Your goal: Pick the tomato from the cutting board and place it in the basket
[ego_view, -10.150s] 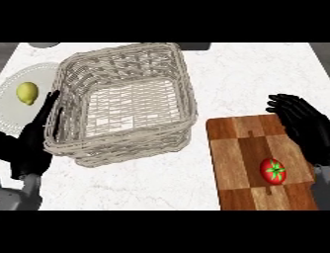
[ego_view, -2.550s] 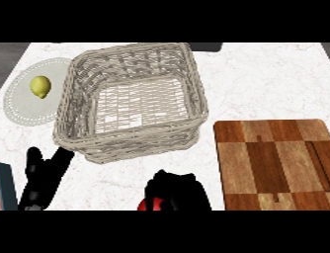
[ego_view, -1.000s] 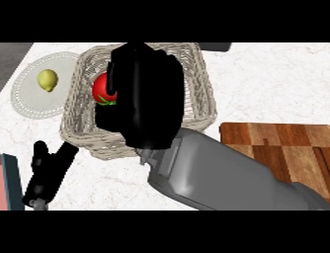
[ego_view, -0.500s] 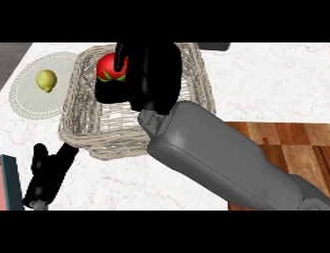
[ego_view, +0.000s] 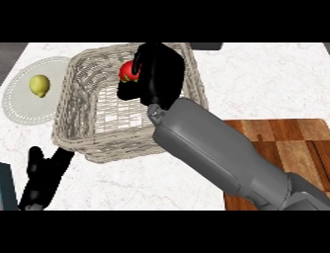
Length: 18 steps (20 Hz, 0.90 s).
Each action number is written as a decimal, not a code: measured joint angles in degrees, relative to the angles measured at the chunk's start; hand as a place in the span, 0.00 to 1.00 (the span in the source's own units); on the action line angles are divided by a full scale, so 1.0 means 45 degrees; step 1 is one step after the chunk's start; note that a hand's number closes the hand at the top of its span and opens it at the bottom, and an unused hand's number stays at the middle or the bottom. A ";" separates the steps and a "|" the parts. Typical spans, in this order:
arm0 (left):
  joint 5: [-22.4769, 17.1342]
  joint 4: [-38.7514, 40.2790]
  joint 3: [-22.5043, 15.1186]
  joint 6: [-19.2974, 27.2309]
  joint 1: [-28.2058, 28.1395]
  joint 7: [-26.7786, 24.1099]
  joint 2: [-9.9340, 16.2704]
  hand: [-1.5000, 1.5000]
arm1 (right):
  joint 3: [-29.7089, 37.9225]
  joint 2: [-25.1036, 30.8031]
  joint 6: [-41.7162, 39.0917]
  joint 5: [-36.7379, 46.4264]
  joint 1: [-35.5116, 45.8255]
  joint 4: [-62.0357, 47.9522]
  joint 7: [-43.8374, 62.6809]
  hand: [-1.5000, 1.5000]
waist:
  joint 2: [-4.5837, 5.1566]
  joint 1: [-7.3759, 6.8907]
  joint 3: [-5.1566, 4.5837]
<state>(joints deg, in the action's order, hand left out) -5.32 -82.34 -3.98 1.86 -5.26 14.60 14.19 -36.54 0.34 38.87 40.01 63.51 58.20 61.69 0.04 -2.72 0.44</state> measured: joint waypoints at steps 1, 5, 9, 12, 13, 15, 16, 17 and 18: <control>-0.0042 -0.0073 0.0055 -0.0058 -0.0076 -0.0008 0.0049 0.50 | -0.0263 -0.0003 -0.0053 -0.0028 -0.0006 -0.0101 0.0086 0.00 | -0.0013 0.0037 -0.0002; -0.0143 0.0041 0.0255 -0.0155 -0.0065 0.0060 0.0048 0.50 | -0.0707 -0.0005 -0.0184 -0.0039 0.0384 -0.0397 0.0260 0.00 | -0.0044 0.0188 0.0019; -0.0051 -0.0015 0.0324 -0.0083 -0.0217 -0.0059 -0.0071 0.50 | -0.0610 -0.0007 0.0016 0.0078 0.0293 -0.0366 0.0039 0.00 | -0.0064 0.0320 0.0031; -0.0168 -0.0249 0.0500 -0.0144 -0.0319 0.0214 0.0035 0.50 | -0.0082 -0.0009 0.0217 0.0343 0.0330 -0.0135 -0.0104 0.00 | -0.0076 0.0414 0.0008; -0.0178 -0.0274 0.0517 -0.0171 -0.0361 0.0217 0.0038 0.50 | 0.0169 0.0005 0.0305 0.0413 0.0269 -0.0064 -0.0178 0.00 | -0.0078 0.0453 0.0001; -0.0094 -0.0171 0.0486 -0.0139 -0.0416 0.0026 -0.0069 0.50 | 0.0524 0.0004 0.0336 0.0625 0.0192 0.0232 -0.0098 0.00 | -0.0099 0.0539 0.0004; -0.0072 -0.0202 0.0486 -0.0067 -0.0467 0.0021 -0.0135 0.50 | 0.0693 0.0032 0.0402 0.0765 -0.0018 0.0518 -0.0090 0.00 | -0.0119 0.0604 0.0006; -0.0113 -0.0239 0.0555 -0.0051 -0.0504 0.0073 -0.0128 0.50 | 0.0879 0.0125 0.0488 0.0858 -0.0307 0.0810 -0.0118 0.00 | -0.0131 0.0658 0.0008; -0.0052 -0.0208 0.0542 0.0022 -0.0549 -0.0014 -0.0203 0.50 | 0.1051 0.0211 0.0429 0.1011 -0.0471 0.1145 -0.0030 0.00 | -0.0145 0.0716 0.0015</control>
<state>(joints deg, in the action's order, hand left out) -5.55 -83.28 -1.54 1.96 -7.73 14.54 13.27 -31.81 1.29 40.80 44.56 61.39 63.35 61.55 -0.62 0.51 0.50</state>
